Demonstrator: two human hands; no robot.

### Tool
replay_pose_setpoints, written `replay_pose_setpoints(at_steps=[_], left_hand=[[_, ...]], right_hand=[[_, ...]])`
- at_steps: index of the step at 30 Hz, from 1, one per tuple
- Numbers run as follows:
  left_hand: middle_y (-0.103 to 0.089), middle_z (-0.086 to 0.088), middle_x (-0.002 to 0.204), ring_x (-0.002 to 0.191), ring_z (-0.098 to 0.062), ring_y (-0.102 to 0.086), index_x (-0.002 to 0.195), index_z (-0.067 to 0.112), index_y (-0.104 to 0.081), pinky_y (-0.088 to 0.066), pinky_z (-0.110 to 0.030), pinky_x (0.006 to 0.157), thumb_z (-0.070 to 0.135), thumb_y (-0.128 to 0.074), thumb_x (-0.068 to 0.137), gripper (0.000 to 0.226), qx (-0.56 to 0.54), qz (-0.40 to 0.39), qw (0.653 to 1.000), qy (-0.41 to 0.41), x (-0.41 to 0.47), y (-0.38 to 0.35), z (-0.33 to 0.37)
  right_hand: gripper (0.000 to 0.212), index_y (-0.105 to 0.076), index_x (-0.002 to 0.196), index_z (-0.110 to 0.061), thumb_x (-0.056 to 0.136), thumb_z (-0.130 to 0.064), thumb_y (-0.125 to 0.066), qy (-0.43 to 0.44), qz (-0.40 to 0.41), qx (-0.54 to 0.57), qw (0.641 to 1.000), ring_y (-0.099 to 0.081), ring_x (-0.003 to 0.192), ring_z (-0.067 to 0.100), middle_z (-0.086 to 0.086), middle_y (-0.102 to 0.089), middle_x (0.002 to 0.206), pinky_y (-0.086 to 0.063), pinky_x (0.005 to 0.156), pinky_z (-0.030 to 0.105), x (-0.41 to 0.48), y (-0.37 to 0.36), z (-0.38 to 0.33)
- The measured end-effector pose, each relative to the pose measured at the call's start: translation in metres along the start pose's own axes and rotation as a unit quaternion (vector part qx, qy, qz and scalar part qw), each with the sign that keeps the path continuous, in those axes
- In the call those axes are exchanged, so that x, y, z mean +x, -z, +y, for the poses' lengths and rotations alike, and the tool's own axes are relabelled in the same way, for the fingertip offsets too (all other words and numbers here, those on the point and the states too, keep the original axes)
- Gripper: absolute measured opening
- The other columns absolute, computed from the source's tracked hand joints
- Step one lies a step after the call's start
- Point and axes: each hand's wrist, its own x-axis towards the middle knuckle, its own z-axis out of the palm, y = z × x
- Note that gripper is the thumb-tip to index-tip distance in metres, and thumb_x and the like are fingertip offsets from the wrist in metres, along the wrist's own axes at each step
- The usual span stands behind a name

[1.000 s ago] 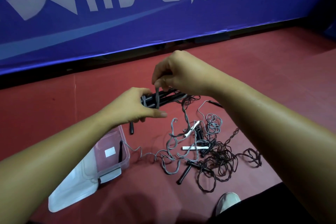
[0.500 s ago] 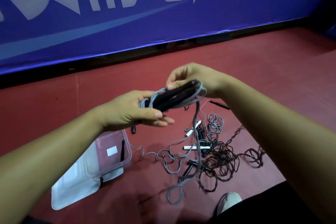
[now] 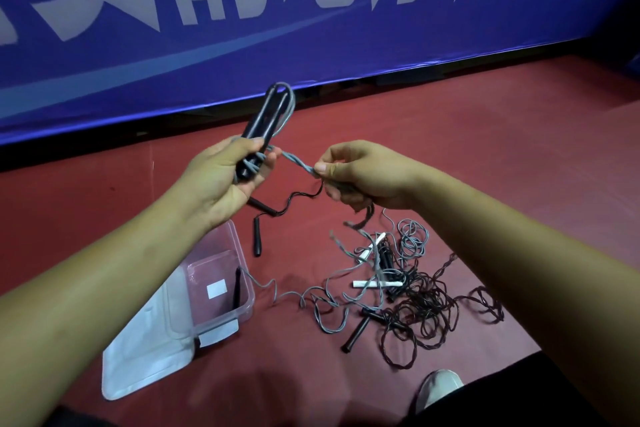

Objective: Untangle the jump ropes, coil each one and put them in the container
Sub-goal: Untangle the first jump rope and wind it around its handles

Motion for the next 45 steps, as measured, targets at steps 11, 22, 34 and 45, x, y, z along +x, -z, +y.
replay_pose_setpoints(at_steps=[11, 22, 34, 45], left_hand=[[-0.071, -0.013, 0.084, 0.076, -0.019, -0.072, 0.091, -0.001, -0.057, -0.057, -0.021, 0.062, 0.001, -0.06, 0.093, 0.004, 0.113, 0.003, 0.994, -0.002, 0.005, 0.009, 0.003], [-0.061, -0.006, 0.083, 0.061, -0.006, -0.066, 0.104, 0.007, -0.058, -0.051, -0.015, 0.053, 0.003, -0.071, 0.086, 0.022, 0.353, 0.033, 0.929, -0.103, 0.017, 0.024, 0.006], [-0.063, 0.003, 0.071, 0.06, -0.011, -0.054, 0.088, 0.022, -0.061, -0.041, -0.027, 0.052, 0.056, -0.086, 0.055, 0.053, 0.74, -0.047, 0.662, -0.114, 0.013, 0.034, -0.003], [-0.072, 0.005, 0.066, 0.059, -0.002, -0.066, 0.081, 0.019, -0.065, -0.044, -0.013, 0.055, 0.02, -0.077, 0.084, 0.012, 0.72, -0.272, 0.636, -0.048, -0.01, 0.011, -0.018]], right_hand=[[0.01, -0.067, 0.086, -0.016, 0.094, -0.022, -0.069, 0.114, 0.095, -0.273, 0.95, -0.056, 0.047, 0.006, -0.001, -0.059, 0.058, -0.046, 0.05, 0.021, -0.013, 0.0, -0.022], [0.022, -0.069, 0.089, -0.01, 0.094, -0.032, -0.068, 0.003, 0.047, -0.299, 0.953, -0.045, 0.046, 0.015, -0.004, -0.054, 0.053, -0.04, 0.05, 0.026, -0.02, -0.008, -0.036], [0.028, -0.07, 0.077, -0.013, 0.098, -0.028, -0.061, 0.079, 0.128, -0.306, 0.94, -0.033, 0.042, 0.008, -0.003, -0.043, 0.054, -0.028, 0.041, 0.02, -0.023, -0.01, -0.047], [0.028, -0.071, 0.076, -0.014, 0.097, -0.031, -0.063, 0.114, 0.176, -0.328, 0.921, -0.044, 0.053, 0.015, 0.019, -0.059, 0.07, -0.035, 0.048, 0.026, -0.01, 0.003, -0.037]])
